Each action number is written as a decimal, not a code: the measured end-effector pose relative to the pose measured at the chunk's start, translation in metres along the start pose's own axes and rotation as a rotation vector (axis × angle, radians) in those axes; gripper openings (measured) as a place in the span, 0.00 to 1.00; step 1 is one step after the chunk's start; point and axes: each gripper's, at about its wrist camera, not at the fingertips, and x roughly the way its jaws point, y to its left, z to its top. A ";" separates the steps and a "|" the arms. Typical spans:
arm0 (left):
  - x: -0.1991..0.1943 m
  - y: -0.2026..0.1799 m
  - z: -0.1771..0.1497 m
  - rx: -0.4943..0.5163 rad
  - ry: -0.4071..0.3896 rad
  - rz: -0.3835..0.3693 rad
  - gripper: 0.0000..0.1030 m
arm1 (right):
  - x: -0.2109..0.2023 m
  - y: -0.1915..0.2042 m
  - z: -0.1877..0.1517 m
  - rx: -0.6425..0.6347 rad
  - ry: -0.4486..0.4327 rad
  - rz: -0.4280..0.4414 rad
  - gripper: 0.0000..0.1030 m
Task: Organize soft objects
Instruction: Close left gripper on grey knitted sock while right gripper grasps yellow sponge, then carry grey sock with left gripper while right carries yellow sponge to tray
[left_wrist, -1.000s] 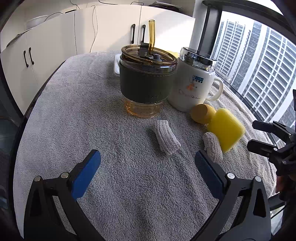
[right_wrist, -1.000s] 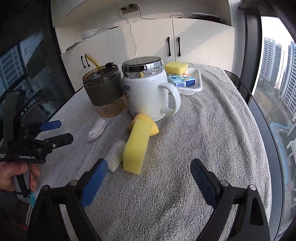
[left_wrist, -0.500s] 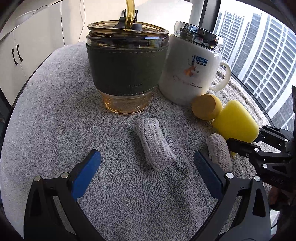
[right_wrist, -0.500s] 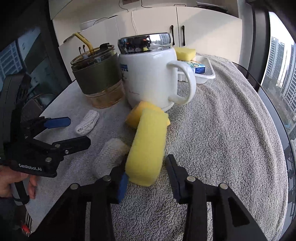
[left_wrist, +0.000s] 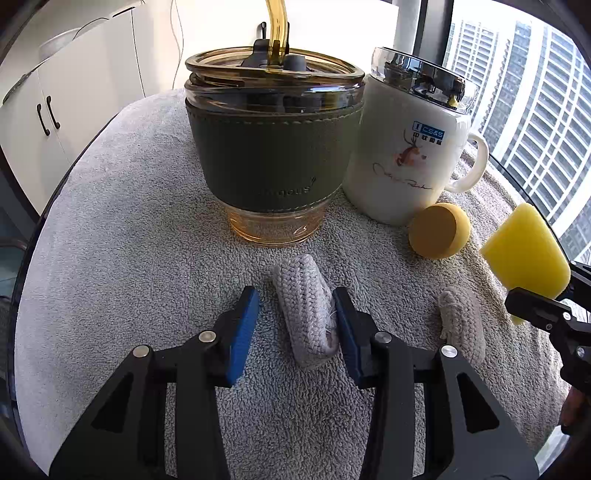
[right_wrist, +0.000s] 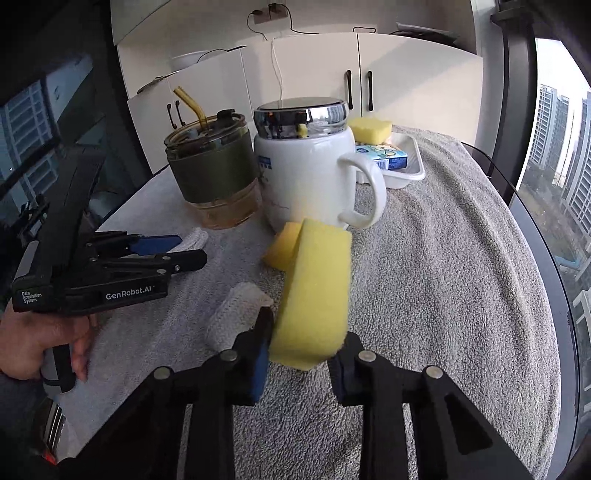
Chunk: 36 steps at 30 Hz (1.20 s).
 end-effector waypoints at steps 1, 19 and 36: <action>-0.002 0.002 -0.001 -0.010 -0.006 -0.014 0.26 | -0.001 0.000 0.000 0.000 -0.004 0.001 0.28; -0.047 -0.004 -0.024 -0.006 -0.043 -0.095 0.24 | -0.036 0.011 -0.007 -0.026 -0.023 -0.004 0.28; -0.072 0.010 -0.007 -0.036 -0.116 -0.080 0.24 | -0.061 0.005 0.010 -0.032 -0.064 -0.064 0.28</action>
